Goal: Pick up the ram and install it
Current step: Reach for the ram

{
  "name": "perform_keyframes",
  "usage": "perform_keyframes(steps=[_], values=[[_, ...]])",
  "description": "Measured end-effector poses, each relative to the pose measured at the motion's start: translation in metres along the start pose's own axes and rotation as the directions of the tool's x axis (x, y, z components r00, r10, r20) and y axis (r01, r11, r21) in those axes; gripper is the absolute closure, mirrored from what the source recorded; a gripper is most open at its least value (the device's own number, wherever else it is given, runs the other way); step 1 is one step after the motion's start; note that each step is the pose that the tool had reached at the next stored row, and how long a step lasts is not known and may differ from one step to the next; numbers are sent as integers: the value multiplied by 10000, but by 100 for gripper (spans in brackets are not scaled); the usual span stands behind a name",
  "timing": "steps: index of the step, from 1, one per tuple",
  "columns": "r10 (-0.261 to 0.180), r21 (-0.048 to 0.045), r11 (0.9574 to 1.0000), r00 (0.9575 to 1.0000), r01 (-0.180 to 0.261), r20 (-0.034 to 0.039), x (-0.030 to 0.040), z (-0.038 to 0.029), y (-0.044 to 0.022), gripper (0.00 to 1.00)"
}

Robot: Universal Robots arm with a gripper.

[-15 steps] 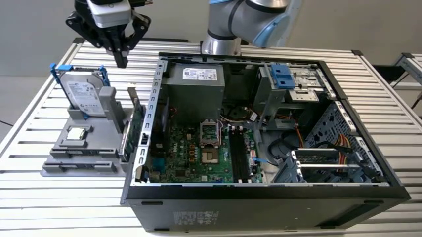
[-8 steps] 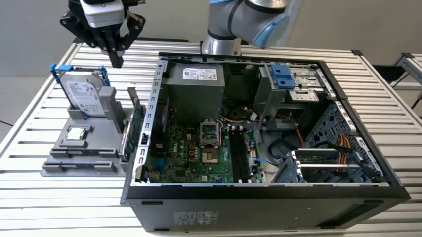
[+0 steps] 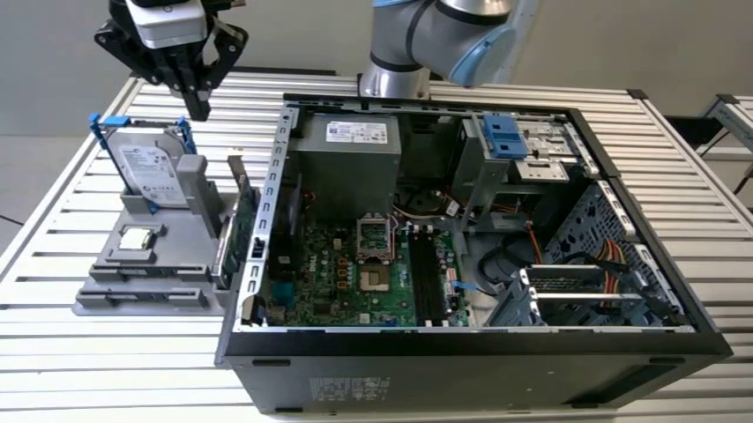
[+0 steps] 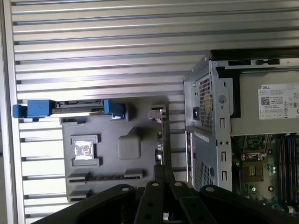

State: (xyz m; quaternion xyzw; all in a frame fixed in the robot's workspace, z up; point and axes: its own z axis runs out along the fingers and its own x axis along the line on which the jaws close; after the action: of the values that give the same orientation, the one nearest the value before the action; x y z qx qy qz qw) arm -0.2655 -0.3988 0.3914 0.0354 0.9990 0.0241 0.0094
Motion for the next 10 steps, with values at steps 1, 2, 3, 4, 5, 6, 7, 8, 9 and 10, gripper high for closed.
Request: perform_keyframes(steps=[1,2,3,4,5,6,7,8,9,10], values=[[0,0,10000,10000,0,0,12,0,-1,100],[0,0,10000,10000,0,0,27,-1,-2,100],[1,0,10000,10000,-1,0,39,-1,-3,100],[0,0,10000,10000,0,0,53,-1,-4,100],[0,0,10000,10000,0,0,65,-1,-5,100],[0,0,10000,10000,0,0,78,-1,-6,100],[0,0,10000,10000,0,0,90,-1,-7,100],[0,0,10000,10000,0,0,102,-2,-7,100],[-1,0,10000,10000,1,0,114,-2,-8,100],[-1,0,10000,10000,1,0,127,-2,-9,100]])
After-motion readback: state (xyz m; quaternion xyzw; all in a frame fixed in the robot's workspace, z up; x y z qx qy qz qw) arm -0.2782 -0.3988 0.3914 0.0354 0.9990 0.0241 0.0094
